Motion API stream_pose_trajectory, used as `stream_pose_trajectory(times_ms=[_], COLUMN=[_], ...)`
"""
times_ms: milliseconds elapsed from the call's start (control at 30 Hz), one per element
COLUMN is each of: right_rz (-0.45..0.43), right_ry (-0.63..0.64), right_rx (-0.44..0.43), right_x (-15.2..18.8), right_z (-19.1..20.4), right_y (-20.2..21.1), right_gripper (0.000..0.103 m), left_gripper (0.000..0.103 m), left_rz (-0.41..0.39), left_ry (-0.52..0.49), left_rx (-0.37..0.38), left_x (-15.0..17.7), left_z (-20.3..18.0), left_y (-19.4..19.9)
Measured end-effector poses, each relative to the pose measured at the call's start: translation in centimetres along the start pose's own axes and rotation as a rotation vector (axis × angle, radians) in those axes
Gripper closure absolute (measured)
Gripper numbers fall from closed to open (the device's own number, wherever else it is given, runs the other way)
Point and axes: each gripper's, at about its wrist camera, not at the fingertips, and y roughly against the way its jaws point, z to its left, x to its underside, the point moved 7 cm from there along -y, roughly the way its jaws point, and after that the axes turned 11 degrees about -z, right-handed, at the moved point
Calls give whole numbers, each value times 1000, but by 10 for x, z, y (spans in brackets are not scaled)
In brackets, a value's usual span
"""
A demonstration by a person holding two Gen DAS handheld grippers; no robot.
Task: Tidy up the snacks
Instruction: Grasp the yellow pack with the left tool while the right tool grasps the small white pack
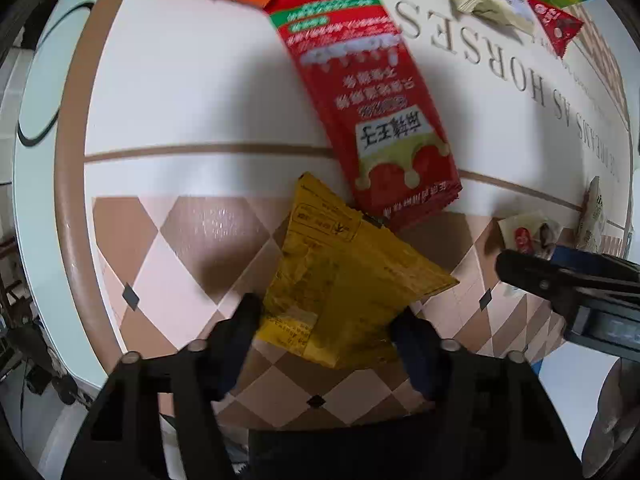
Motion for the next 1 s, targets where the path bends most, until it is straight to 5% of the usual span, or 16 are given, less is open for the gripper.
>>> stream_pose_trajectory(times_ms=[167,600,633,900,1000], right_rz=[-33,-88,-95,-44,-44], right_ry=[4,8,16,-9,-48], right_rx=[22,-19,-25,-67,-90], right_x=[3,4,5,4,-1], right_z=[3,-2,-1,-5,-10], right_y=[-1,31,37,32,30], right_gripper=[48,53,60,58,48], left_gripper=[49,50,50,50,50], left_rz=[-22,-127,-143,-154,-140], left_ry=[-7,26,24,5,-4], left_rx=[-20,10,12,27,24], left_x=[1,-4,-6,-21,-27], left_z=[-2,-7,-9,-23,-34], left_y=[0,46,52,58,54])
